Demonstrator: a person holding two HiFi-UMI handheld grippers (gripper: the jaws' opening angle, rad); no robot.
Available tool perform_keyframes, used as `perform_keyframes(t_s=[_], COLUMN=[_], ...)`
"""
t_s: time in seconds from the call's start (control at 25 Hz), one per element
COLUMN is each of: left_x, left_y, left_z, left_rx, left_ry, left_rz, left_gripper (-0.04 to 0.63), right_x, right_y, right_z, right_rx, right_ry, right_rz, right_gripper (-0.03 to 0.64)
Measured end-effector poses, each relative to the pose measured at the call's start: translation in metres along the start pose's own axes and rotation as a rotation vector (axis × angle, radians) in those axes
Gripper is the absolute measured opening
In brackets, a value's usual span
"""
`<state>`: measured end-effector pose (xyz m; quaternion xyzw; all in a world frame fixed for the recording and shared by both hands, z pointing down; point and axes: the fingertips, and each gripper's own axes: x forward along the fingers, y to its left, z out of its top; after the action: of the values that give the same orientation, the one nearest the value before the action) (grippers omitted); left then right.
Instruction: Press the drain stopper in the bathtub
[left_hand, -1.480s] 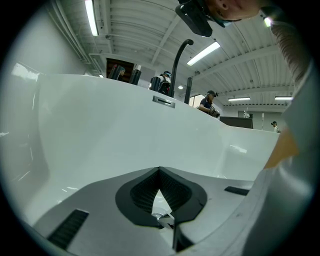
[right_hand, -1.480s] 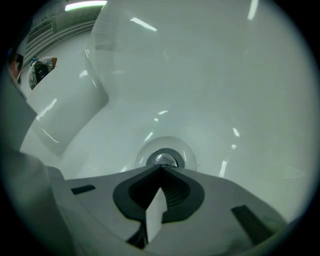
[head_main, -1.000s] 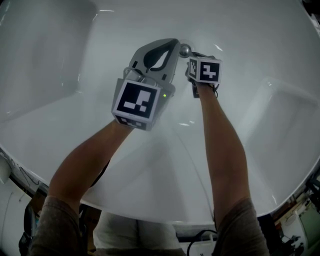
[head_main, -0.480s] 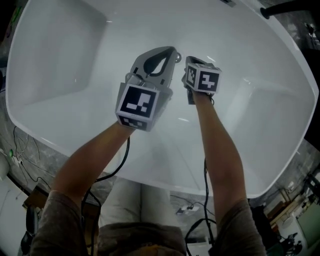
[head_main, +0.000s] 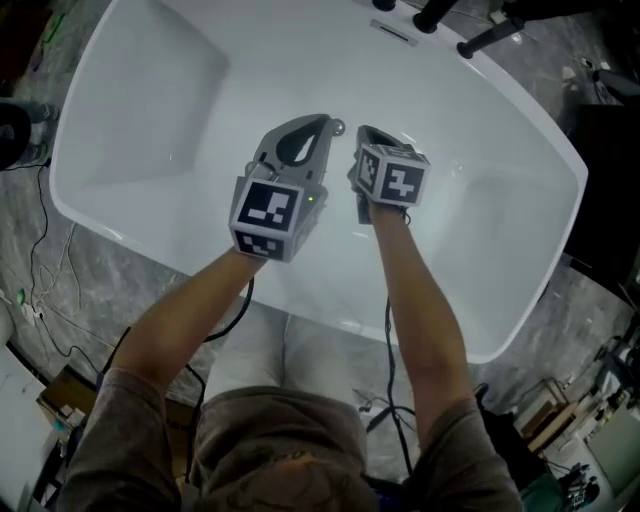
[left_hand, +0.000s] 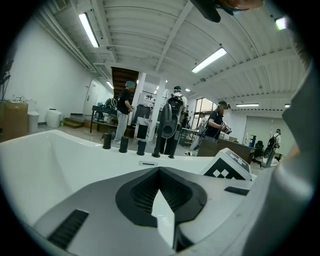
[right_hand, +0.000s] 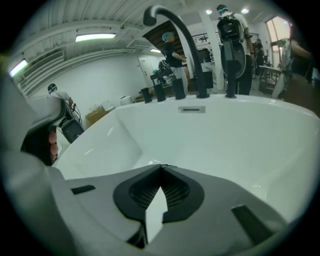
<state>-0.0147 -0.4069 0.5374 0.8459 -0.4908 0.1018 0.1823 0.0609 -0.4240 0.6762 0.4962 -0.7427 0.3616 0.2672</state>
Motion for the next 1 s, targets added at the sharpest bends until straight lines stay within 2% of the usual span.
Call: perform_keyframes(t_s=[0.12, 0.32, 0.64, 0.84, 1.0], left_x=[-0.024, -0.066, -0.134, -0.175, -0.198], left_y=[-0.015, -0.041, -0.072, -0.088, -0.103], left_z=[0.027, 0.074, 0.141, 0.166, 0.181], left_rx=[-0.006, -0.006, -0.001, 0.004, 0.003], left_ry=[0.003, -0.013, -0.031, -0.027, -0.036], left_rz=[0.005, -0.002, -0.012, -0.016, -0.030], left_gripper=[0.002, 0.002, 0.002, 0.002, 0.002], right_x=[-0.044, -0.114, -0.218, -0.275, -0.314], right_y=[0.015, 0.049, 0.098, 0.133, 0.161], right_z=[0.022, 0.061, 0.105, 0.118, 0.119], right_rx=[0.000, -0.062, -0.053, -0.083, -0.173], right_ry=[-0.037, -0.129, -0.250, -0.314, -0.349], right_rz=[0.008, 0.033, 0.069, 0.104, 0.147], right_gripper=[0.000, 0.000, 0.000, 0.000, 0.000])
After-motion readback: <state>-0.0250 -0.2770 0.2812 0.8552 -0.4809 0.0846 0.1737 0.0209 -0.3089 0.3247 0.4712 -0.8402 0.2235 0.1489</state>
